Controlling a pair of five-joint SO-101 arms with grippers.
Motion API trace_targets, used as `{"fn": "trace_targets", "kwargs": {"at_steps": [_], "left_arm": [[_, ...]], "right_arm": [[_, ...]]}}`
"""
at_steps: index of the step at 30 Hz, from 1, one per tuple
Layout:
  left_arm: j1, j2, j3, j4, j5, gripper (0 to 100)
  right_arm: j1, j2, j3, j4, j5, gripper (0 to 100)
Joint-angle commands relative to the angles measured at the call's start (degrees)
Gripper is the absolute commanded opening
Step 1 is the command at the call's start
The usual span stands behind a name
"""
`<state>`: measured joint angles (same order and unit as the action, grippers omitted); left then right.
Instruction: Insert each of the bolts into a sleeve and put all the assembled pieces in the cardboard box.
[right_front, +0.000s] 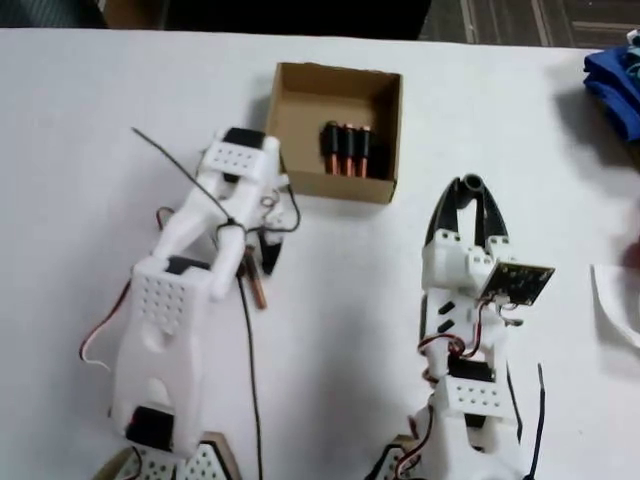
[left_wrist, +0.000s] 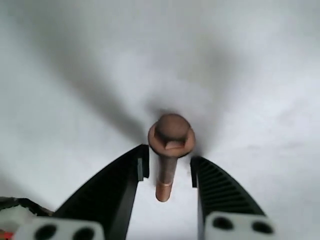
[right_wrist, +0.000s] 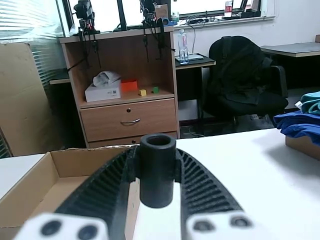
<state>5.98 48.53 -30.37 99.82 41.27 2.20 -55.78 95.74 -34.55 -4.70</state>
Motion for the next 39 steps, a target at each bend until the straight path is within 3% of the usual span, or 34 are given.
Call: {"fn": "trace_targets", "kwargs": {"at_steps": [1, 7, 22, 24, 27, 34, 39], "left_arm": [[-3.7, -0.2, -2.7, -6.9, -1.4, 17], [-5.5, -0.2, -2.7, -10.2, -1.3, 17], [-6.2, 0.0, -3.6, -8.1, -1.3, 17], [-5.5, 0.8, -4.1, -5.7, -1.3, 14], [-4.8, 2.7, -4.2, -3.1, -1.6, 1], [-4.7, 4.5, -4.3, -2.4, -1.8, 2], [-2.3, 1.5, -9.8, 1.8, -10.2, 2]], "right_arm": [[0.0, -1.7, 0.6, 0.2, -0.4, 1.9], [0.0, -1.7, 0.6, 0.2, -0.4, 1.9], [0.0, -1.7, 0.6, 0.2, -0.4, 1.9], [0.0, -1.7, 0.6, 0.2, -0.4, 1.9], [0.0, -1.7, 0.6, 0.2, -0.4, 1.9], [0.0, -1.7, 0.6, 0.2, -0.4, 1.9], [0.0, -1.7, 0.6, 0.2, -0.4, 1.9]]}}
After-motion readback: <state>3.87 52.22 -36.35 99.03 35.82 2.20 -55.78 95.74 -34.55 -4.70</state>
